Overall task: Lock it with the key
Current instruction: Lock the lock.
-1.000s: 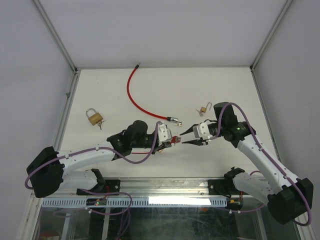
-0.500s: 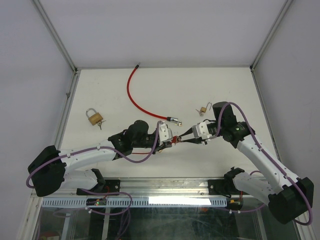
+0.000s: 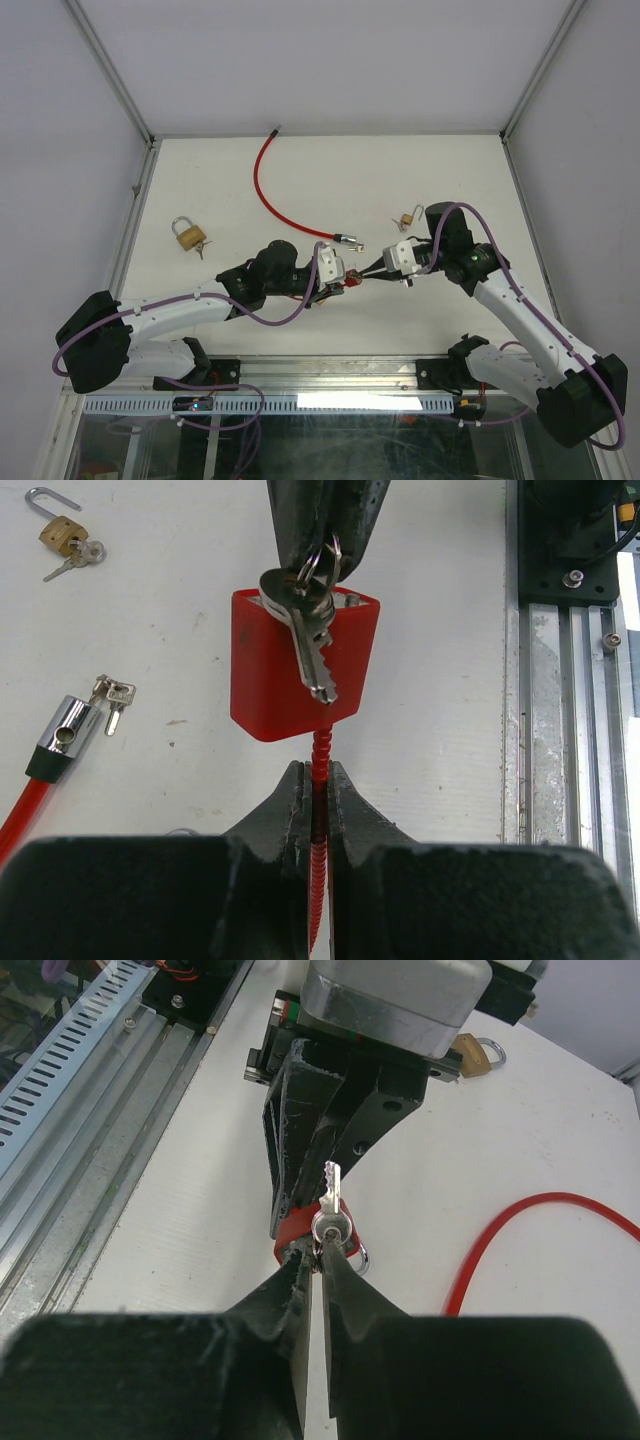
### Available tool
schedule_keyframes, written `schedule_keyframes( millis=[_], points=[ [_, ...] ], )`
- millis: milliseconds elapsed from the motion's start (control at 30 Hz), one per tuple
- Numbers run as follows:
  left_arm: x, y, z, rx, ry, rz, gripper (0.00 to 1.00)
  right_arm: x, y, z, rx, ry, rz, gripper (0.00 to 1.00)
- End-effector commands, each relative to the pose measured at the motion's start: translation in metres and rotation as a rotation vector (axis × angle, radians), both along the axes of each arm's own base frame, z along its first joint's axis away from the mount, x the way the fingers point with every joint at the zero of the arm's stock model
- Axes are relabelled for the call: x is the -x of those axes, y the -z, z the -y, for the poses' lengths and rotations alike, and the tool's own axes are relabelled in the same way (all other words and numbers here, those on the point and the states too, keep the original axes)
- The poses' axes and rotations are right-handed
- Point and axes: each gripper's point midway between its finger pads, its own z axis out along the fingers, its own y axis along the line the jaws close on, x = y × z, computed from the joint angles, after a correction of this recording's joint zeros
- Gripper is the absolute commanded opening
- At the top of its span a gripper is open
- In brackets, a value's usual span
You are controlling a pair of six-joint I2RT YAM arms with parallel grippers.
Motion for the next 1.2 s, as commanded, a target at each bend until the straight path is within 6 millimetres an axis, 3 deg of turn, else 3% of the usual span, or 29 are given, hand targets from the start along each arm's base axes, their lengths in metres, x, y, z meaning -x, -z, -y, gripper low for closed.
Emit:
schedule_keyframes(
  millis=[0, 167, 400, 633, 800, 1000, 1167],
  points=[
    [-0.009, -0.044, 0.011, 0.119, 0.001, 0.077, 0.00, -0.001, -0.006, -0.003, -0.013, 0.007, -0.014, 0.08],
    [-0.012, -0.044, 0.010, 0.116, -0.015, 0.082, 0.00, -0.004, -0.007, -0.004, -0.012, 0.030, -0.044, 0.07],
    [-0.018, -0.044, 0.008, 0.116, -0.050, 0.095, 0.00, -0.010, -0.007, -0.005, -0.010, 0.071, -0.089, 0.20],
    [-0.023, -0.045, 0.001, 0.127, -0.100, 0.114, 0.00, -0.016, -0.025, -0.001, -0.046, 0.107, -0.149, 0.54],
    [-0.030, -0.060, -0.004, 0.184, -0.157, 0.147, 0.00, -0.029, -0.027, -0.002, -0.065, 0.173, -0.230, 0.70],
    [-0.034, -0.083, -0.006, 0.284, -0.206, 0.162, 0.00, -0.037, -0.023, -0.014, -0.109, 0.193, -0.457, 0.70],
    [-0.033, -0.088, -0.001, 0.305, -0.216, 0.146, 0.00, -0.040, -0.028, -0.021, -0.167, 0.219, -0.504, 0.67]
  ],
)
